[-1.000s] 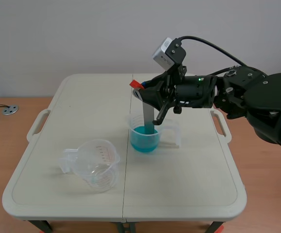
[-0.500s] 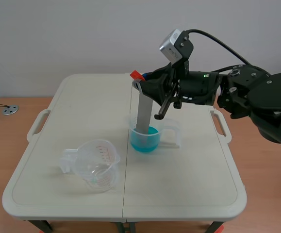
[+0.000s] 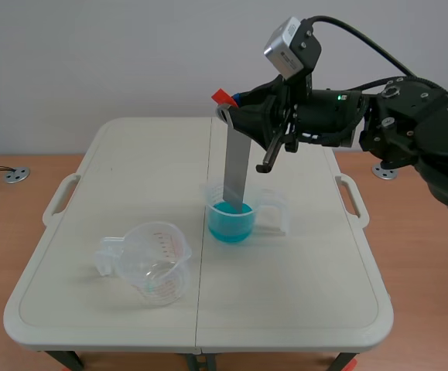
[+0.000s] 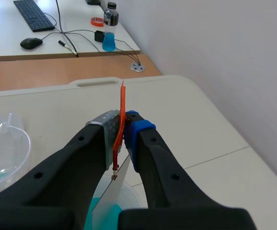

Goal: Hold the metal plate by the orange handle, dip it into the blue solution, take it out and point at it, then put the plate back in the beaker on the left.
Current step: 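Raise the plate and point at it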

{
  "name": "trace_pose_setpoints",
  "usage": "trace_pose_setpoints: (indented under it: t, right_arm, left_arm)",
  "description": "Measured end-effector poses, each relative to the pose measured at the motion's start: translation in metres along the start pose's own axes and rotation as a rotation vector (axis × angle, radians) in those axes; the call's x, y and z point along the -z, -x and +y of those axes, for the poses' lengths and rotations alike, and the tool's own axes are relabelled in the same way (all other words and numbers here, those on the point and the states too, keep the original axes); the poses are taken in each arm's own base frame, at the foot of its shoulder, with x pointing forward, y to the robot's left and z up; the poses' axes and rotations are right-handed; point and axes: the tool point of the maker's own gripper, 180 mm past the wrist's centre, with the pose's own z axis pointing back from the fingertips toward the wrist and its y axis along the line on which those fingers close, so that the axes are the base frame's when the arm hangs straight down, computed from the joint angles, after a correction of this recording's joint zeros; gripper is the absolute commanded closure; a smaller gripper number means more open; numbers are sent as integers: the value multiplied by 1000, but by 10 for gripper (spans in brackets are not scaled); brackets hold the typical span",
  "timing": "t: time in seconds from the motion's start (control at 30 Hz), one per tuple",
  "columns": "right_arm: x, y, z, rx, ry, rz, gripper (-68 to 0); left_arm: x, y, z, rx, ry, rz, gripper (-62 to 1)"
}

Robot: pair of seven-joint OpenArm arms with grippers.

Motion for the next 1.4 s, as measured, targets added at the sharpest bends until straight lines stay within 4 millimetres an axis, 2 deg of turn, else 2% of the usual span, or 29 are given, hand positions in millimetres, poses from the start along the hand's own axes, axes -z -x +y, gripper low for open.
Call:
trace_pose_setpoints:
  t: [0.2,0.3,0.67,0.83,1.0,1.1,1.17,1.4]
  right_arm:
    - [-5,-24,-2,-39,-7,-52,-13]
    - [-9,-32,-4,-56,-9,-64,-13]
    - [-13,-60,0,-122,-38,-104,-13]
    - [-14,-73,-9,-153,-31,-114,-13]
    - [-15,-86,-18,-173,-20,-136,-13]
    - [-16,-88,-21,-182,-17,-135,-13]
    - [-16,-88,-21,-183,-17,-135,-13]
    - [-16,-88,-21,-183,-17,-134,-13]
  left_arm:
    - [0,-3,5,3,-11,-7,-45]
    - [-3,-19,15,23,-34,-44,-45]
    - [-29,-132,83,201,-193,-287,-45]
    - [-39,-192,113,297,-270,-410,-45]
    - [-55,-248,131,365,-336,-537,-45]
    - [-67,-282,137,409,-357,-612,-45]
    - [-71,-303,133,449,-335,-655,-45]
    - [-63,-358,119,543,-272,-741,-45]
